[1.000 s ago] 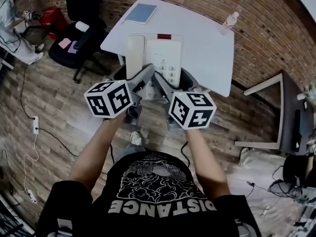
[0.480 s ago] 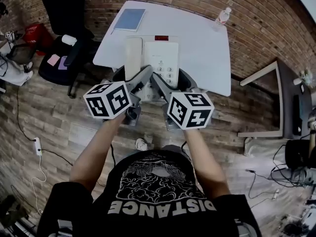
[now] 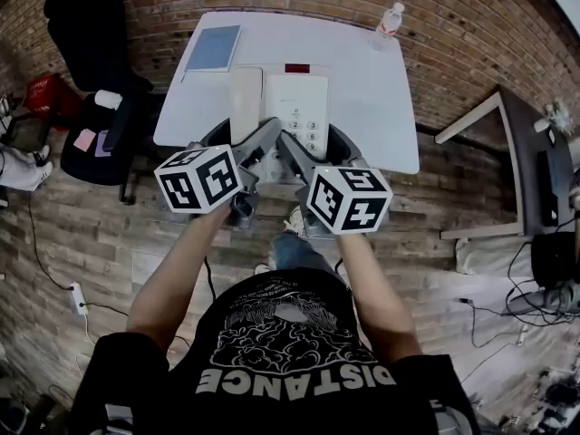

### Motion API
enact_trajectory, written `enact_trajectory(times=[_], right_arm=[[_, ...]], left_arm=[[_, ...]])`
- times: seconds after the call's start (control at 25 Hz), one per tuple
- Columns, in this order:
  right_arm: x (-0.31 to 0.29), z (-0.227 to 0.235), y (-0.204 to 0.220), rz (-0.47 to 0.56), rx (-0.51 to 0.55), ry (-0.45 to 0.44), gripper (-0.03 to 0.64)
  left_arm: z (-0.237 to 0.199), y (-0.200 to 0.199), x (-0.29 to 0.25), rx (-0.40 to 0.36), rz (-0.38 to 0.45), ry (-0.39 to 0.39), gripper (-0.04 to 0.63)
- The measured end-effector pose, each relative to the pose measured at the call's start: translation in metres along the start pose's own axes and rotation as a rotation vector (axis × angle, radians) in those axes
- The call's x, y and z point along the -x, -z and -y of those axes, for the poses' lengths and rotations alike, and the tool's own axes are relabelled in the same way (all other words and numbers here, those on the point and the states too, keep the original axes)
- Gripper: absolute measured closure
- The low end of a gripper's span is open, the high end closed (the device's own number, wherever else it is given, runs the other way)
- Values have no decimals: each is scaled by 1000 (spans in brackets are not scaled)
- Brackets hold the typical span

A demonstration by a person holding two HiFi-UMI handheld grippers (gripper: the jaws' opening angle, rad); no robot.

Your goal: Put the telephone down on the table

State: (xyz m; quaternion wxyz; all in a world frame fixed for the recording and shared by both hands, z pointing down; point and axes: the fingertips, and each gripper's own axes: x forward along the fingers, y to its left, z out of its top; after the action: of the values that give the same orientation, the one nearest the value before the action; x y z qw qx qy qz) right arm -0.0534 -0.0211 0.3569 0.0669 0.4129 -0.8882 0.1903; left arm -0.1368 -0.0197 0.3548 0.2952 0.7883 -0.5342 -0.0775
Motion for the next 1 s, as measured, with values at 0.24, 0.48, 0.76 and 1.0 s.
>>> enact_trajectory(times=[0.24, 0.48, 0.76, 1.0], right_arm=[[-31, 37, -11, 3, -23, 8, 271], [-84, 94, -25, -11, -55, 15, 270], [-145, 163, -45, -54, -113, 19, 270], [-184, 197, -57, -83, -133, 8, 270]], left_arm=[[-11, -9, -49, -8, -24, 0, 218], [-32, -21, -124, -12, -56, -9, 218], [-53, -37, -216, -8, -115, -32, 218], [-71, -49, -263, 10, -137, -63, 218]])
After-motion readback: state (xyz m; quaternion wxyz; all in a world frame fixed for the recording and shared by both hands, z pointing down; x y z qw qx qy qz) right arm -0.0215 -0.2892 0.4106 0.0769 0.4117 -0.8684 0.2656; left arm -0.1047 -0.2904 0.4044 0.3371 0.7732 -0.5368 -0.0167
